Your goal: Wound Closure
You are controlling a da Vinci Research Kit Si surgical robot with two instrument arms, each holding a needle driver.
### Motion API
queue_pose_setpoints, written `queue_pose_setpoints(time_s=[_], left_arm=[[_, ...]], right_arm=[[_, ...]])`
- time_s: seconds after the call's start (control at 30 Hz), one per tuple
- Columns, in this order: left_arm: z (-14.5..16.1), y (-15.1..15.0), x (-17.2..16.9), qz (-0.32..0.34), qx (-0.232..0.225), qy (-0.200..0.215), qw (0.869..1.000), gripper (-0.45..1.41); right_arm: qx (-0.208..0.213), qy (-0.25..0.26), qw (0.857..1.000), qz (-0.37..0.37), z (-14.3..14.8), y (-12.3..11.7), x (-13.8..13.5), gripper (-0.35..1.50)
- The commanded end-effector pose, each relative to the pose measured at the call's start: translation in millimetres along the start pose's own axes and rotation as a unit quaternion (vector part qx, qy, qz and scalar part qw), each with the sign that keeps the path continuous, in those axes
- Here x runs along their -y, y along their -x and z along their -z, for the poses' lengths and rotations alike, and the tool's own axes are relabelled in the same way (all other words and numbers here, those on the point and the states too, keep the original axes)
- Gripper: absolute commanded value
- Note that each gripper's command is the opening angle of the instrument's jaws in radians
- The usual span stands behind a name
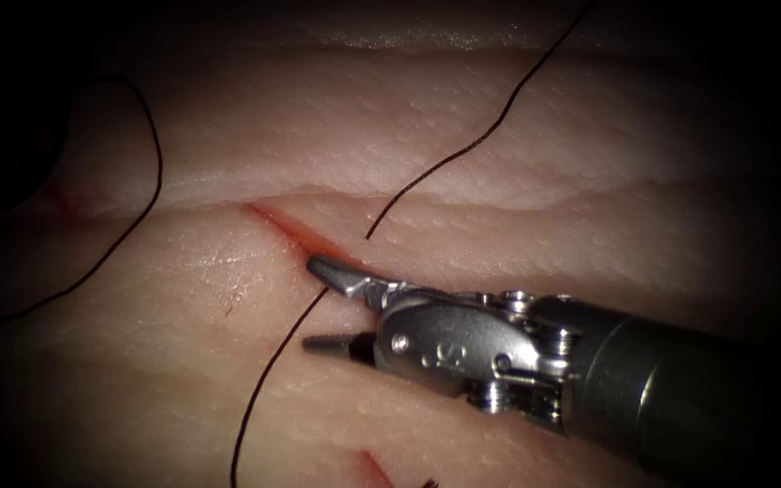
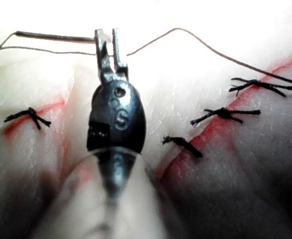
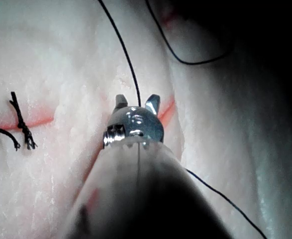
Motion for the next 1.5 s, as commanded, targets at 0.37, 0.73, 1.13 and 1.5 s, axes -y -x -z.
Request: queue_pose_setpoints(time_s=[0.37, 0.73, 1.13, 1.5], left_arm=[[-0.6, 0.6, -0.1, 0.0, -0.001, 0.003, 1.0, -0.45], [-1.1, 0.9, -0.4, -0.002, 0.001, 0.005, 1.0, -0.45], [-1.1, 0.9, -0.4, -0.002, 0.0, 0.006, 1.0, -0.45], [-1.0, 0.9, -0.4, -0.002, 0.0, 0.006, 1.0, -0.45]], right_arm=[[-0.021, -0.014, 1.0, 0.003, 0.8, -2.2, 0.7, -0.35], [-0.075, -0.072, 0.994, 0.032, 5.2, -11.2, 6.6, -0.35], [-0.133, -0.163, 0.977, 0.047, 6.5, -17.1, 10.5, -0.35], [-0.083, -0.044, 0.996, 0.004, 7.6, -12.7, 2.4, 1.2]])
